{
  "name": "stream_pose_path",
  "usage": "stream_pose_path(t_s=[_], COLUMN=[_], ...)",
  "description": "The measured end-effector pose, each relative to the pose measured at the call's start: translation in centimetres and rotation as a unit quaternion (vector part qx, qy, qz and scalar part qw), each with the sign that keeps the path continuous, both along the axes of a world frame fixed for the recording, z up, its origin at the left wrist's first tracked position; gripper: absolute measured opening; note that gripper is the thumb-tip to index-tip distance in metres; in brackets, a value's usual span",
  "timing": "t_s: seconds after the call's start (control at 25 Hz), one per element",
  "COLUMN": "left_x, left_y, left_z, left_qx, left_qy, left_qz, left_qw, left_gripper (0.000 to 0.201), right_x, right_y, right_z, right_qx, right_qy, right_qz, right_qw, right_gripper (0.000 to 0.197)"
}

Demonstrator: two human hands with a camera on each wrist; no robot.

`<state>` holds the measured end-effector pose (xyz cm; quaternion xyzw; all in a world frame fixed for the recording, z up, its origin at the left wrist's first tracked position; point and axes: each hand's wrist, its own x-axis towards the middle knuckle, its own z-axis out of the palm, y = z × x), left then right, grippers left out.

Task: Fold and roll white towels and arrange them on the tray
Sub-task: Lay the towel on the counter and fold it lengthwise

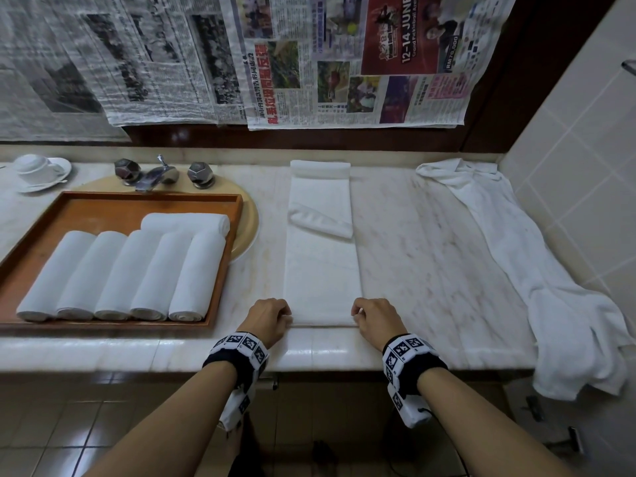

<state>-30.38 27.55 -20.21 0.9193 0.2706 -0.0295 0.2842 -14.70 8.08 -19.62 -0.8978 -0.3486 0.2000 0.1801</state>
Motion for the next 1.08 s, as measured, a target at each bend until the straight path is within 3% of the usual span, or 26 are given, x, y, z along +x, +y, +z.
stream_pose_path(t_s=[0.16,0.36,0.48,0.76,0.88,1.08], left_x=[1.4,2.8,3.0,1.5,1.7,2.5], left_y=[0.3,0.4,-0.4,-1.4,-1.5,-0.7], left_z=[1.0,1.9,1.2,0.3,0.2,-0.1], left_qx=[0.002,0.015,0.069,0.118,0.142,0.153], left_qy=[0.06,0.097,0.095,0.093,0.106,0.116], left_qz=[0.028,0.048,-0.005,-0.046,-0.077,-0.094], left_qw=[0.998,0.994,0.993,0.988,0.981,0.977], left_gripper=[0.01,0.008,0.013,0.021,0.034,0.022], right_x=[0.1,0.2,-0.3,-1.5,-1.1,-0.4], right_y=[0.6,0.4,0.6,0.3,0.6,1.3], right_z=[0.4,-0.4,-1.1,-1.2,-0.7,0.1], right_qx=[-0.037,-0.051,-0.003,-0.003,-0.021,-0.06], right_qy=[-0.014,-0.111,-0.129,-0.094,-0.095,-0.113], right_qz=[-0.017,0.048,0.082,0.11,0.128,0.148], right_qw=[0.999,0.991,0.988,0.989,0.987,0.981], right_gripper=[0.015,0.013,0.016,0.022,0.017,0.022])
